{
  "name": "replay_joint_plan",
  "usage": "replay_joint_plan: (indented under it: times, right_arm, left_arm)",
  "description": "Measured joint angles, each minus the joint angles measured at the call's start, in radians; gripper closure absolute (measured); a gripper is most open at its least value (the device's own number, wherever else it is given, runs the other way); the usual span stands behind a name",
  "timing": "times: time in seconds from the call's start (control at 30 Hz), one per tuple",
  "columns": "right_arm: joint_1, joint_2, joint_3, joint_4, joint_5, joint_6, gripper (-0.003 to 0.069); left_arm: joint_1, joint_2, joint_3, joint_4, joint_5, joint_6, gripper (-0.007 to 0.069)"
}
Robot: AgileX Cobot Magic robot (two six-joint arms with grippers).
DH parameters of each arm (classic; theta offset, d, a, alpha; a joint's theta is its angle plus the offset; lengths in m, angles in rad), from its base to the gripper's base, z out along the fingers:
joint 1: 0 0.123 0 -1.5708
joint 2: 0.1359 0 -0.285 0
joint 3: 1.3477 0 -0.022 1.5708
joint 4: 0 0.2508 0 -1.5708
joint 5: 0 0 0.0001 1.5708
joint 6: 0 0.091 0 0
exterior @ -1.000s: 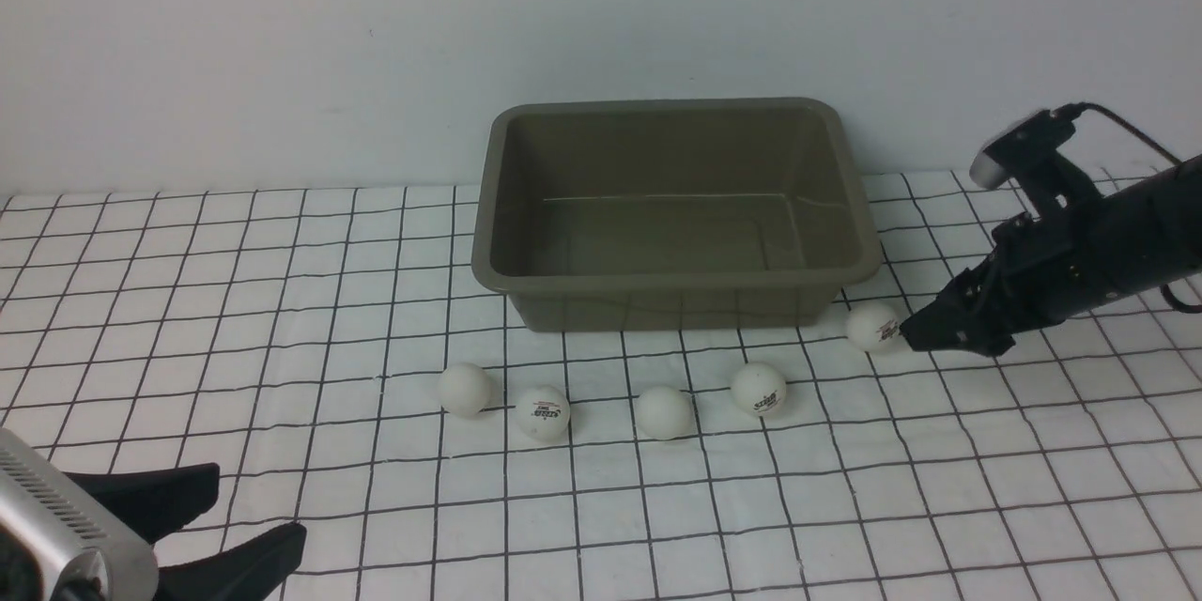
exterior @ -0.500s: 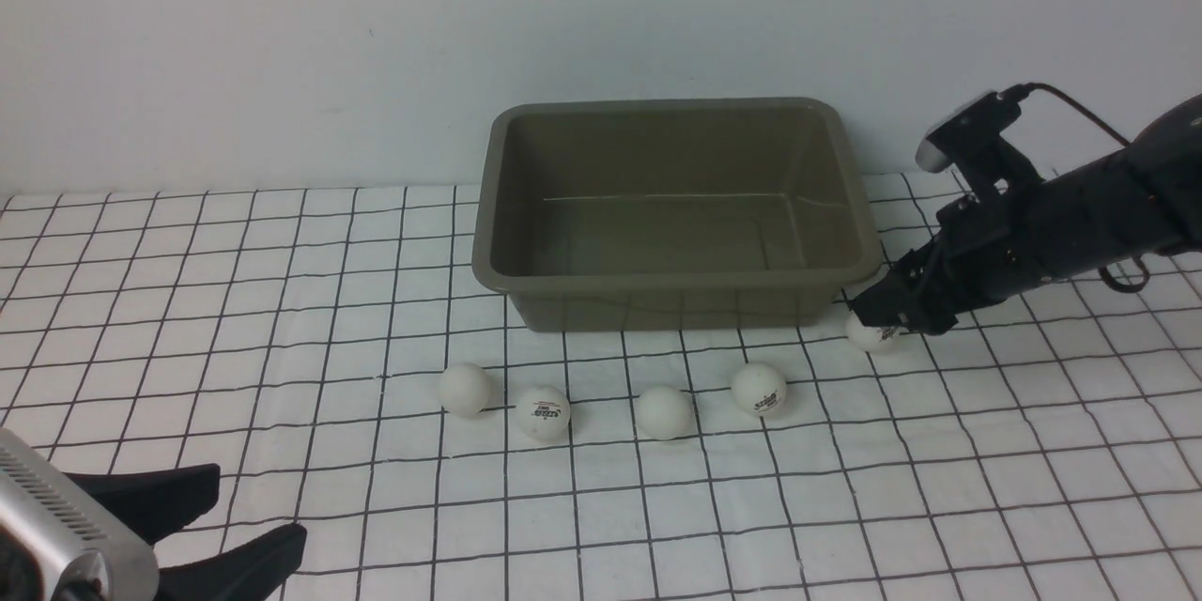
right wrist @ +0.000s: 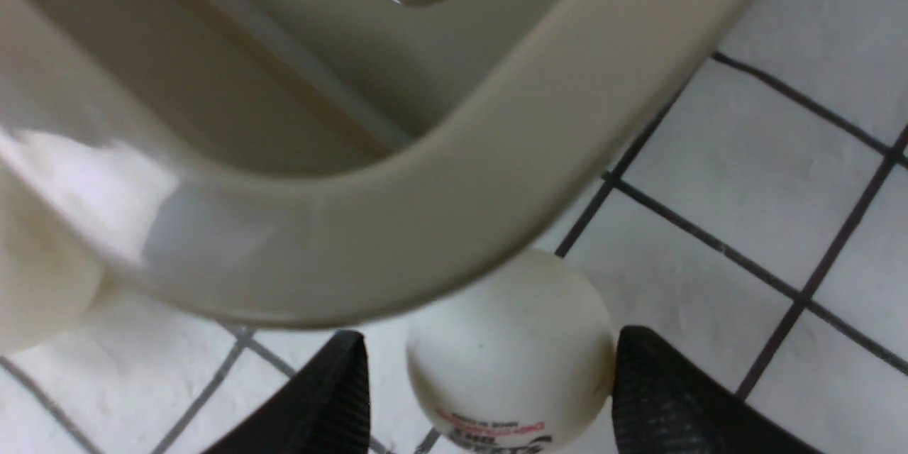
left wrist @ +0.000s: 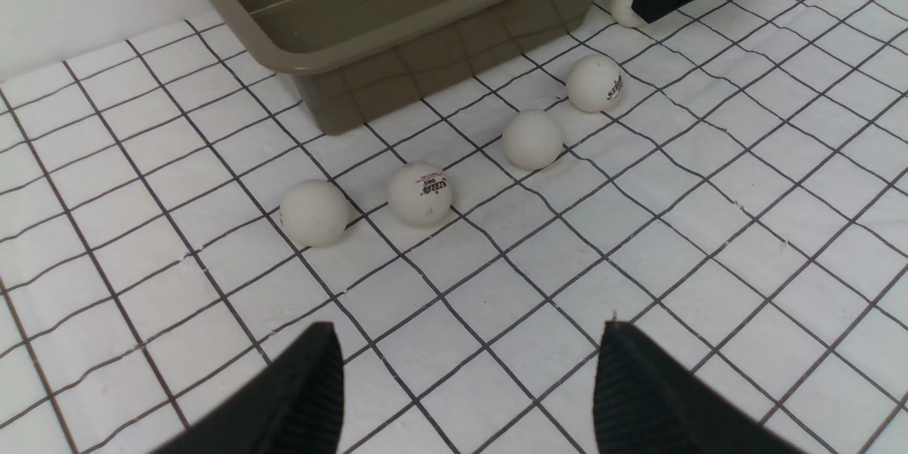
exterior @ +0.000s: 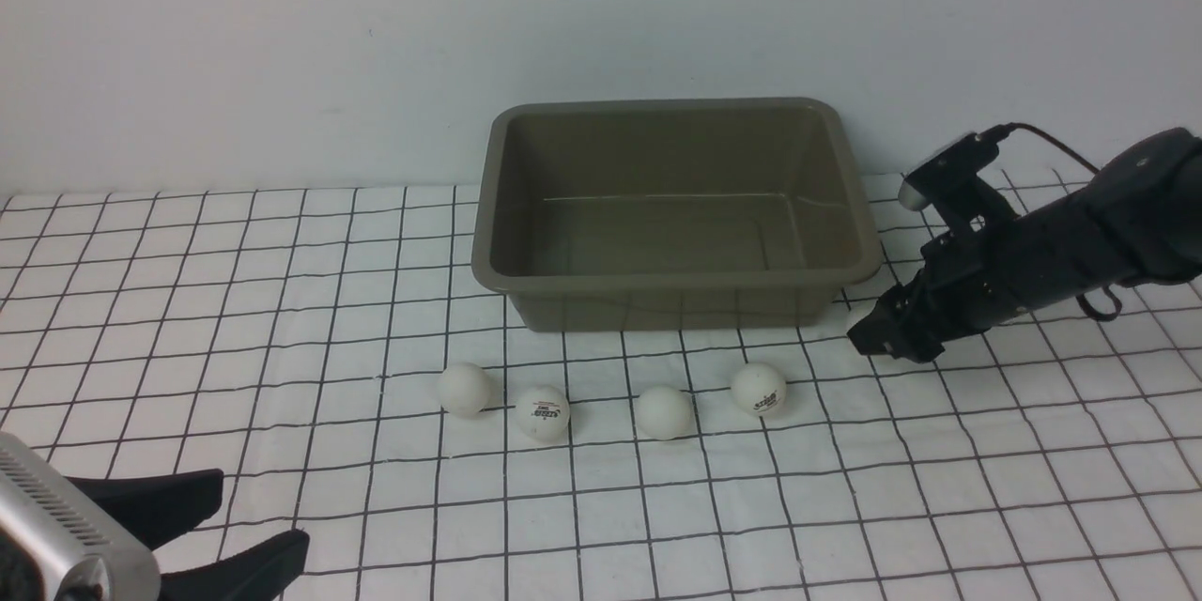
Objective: Put the table tennis balls into the box on the white checkered tablecloth.
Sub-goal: 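Reach for and grasp a ping pong ball on the table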
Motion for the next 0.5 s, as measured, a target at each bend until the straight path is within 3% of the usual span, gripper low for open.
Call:
replay_joint_plan:
  times: [0.2,0.33,0.5]
  right_arm:
    - [0.001,0.007,0.0,0.021,-0.027,0.0,0.0244]
    - [0.001,0.012,-0.001,0.045,-0.052,0.0,0.0321]
    - [-0.011,-0.007,-0.001,0.018,-0.054,0.051,0.0322]
  left_arm:
    - [0.0,0.0,0.0,0.0,0.0,0.0,0.0195]
    - [0.0,0.0,0.0,0.0,0.0,0.0,0.0195]
    - [0.0,0.0,0.0,0.0,0.0,0.0,0.0195]
